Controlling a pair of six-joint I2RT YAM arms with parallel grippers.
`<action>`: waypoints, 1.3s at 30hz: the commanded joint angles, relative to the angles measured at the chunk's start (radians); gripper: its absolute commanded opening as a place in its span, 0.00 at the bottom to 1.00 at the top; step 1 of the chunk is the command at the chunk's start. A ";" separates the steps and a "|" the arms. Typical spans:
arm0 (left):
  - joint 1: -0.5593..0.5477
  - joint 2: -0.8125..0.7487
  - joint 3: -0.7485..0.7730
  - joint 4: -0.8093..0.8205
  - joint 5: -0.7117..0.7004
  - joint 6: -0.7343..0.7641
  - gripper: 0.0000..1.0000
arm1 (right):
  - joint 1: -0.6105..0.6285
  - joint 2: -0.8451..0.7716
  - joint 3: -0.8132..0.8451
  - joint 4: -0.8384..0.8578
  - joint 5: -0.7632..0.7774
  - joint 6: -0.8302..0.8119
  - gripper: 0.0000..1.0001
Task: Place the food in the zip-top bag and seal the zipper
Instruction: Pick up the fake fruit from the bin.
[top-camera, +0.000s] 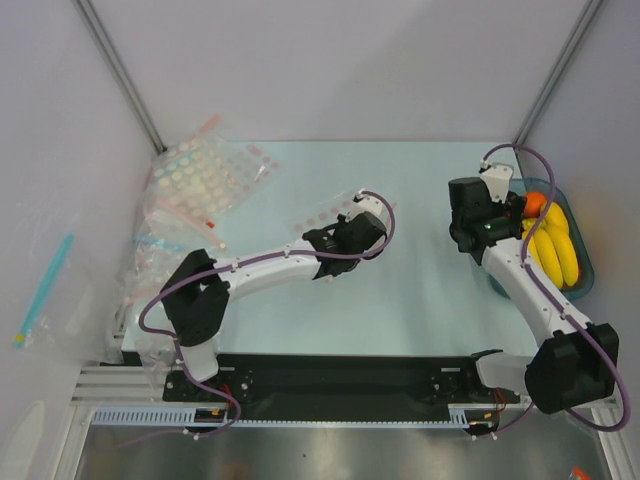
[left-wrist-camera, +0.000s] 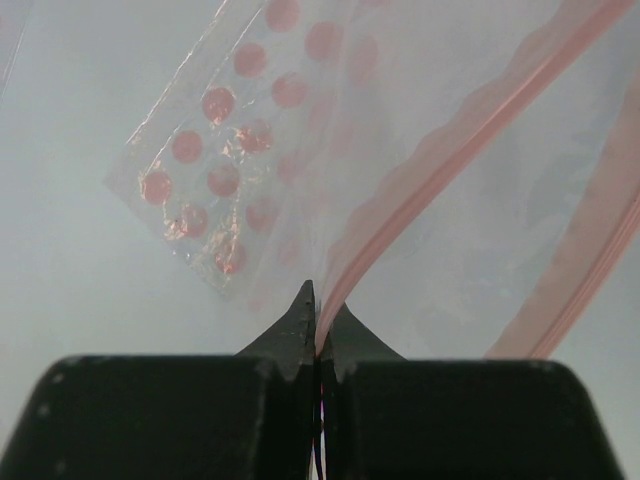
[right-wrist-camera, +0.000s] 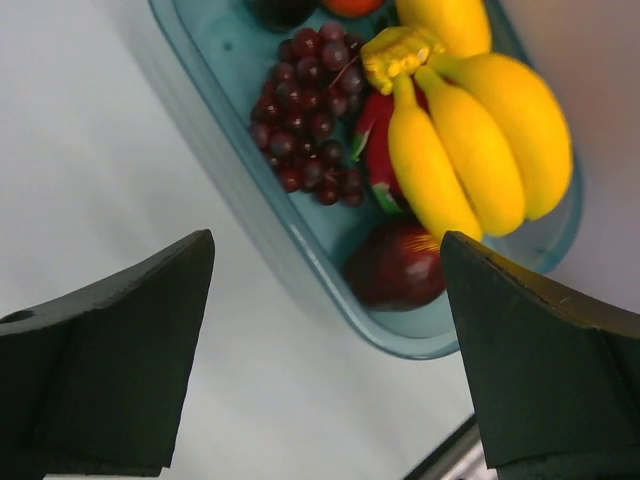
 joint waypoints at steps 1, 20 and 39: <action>-0.010 -0.057 0.014 0.011 -0.028 -0.003 0.00 | -0.015 -0.014 0.036 -0.014 0.061 -0.196 1.00; -0.038 -0.060 0.018 0.003 -0.081 0.017 0.00 | -0.293 0.265 0.082 0.166 0.002 -0.321 1.00; -0.042 -0.046 0.029 -0.004 -0.095 0.024 0.00 | -0.388 0.531 0.232 0.126 0.263 -0.211 0.80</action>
